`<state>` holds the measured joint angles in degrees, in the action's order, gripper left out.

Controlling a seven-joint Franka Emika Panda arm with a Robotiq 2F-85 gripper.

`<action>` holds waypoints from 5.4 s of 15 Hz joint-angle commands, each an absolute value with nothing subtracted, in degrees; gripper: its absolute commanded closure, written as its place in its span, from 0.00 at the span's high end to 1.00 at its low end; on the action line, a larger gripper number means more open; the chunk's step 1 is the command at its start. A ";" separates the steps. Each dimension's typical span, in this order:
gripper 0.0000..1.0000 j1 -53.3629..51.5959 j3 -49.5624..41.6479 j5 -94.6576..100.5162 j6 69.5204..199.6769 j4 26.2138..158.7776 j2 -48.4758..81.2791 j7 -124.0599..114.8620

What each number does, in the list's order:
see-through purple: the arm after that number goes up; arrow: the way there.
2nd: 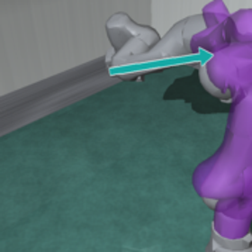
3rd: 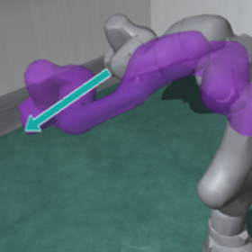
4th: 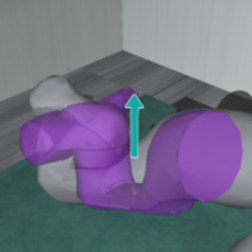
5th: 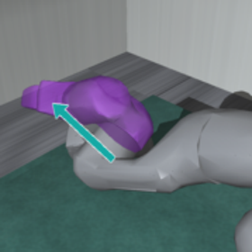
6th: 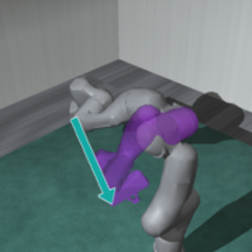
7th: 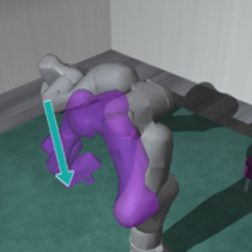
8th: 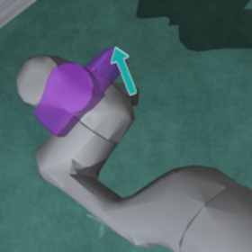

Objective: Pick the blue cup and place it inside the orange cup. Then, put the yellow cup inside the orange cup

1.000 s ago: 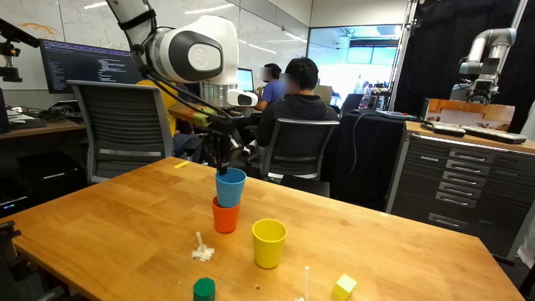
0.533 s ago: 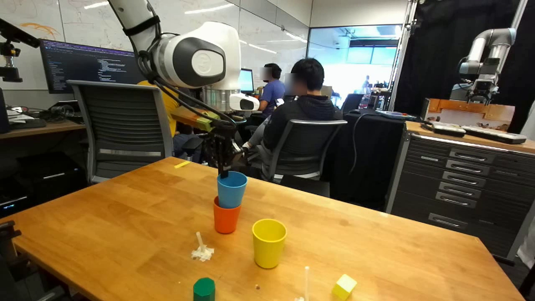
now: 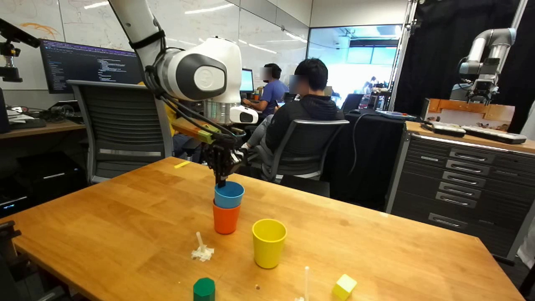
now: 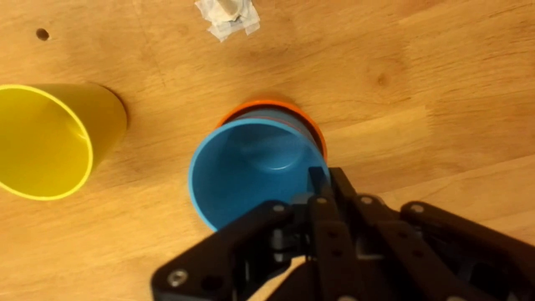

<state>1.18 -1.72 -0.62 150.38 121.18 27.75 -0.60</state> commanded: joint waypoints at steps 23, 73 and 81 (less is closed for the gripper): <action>1.00 5.80 0.01 -6.95 160.73 124.26 18.96 1.63; 1.00 16.79 -0.24 -19.12 148.92 113.16 33.96 5.20; 1.00 17.05 -0.52 -19.11 146.82 110.94 36.60 4.84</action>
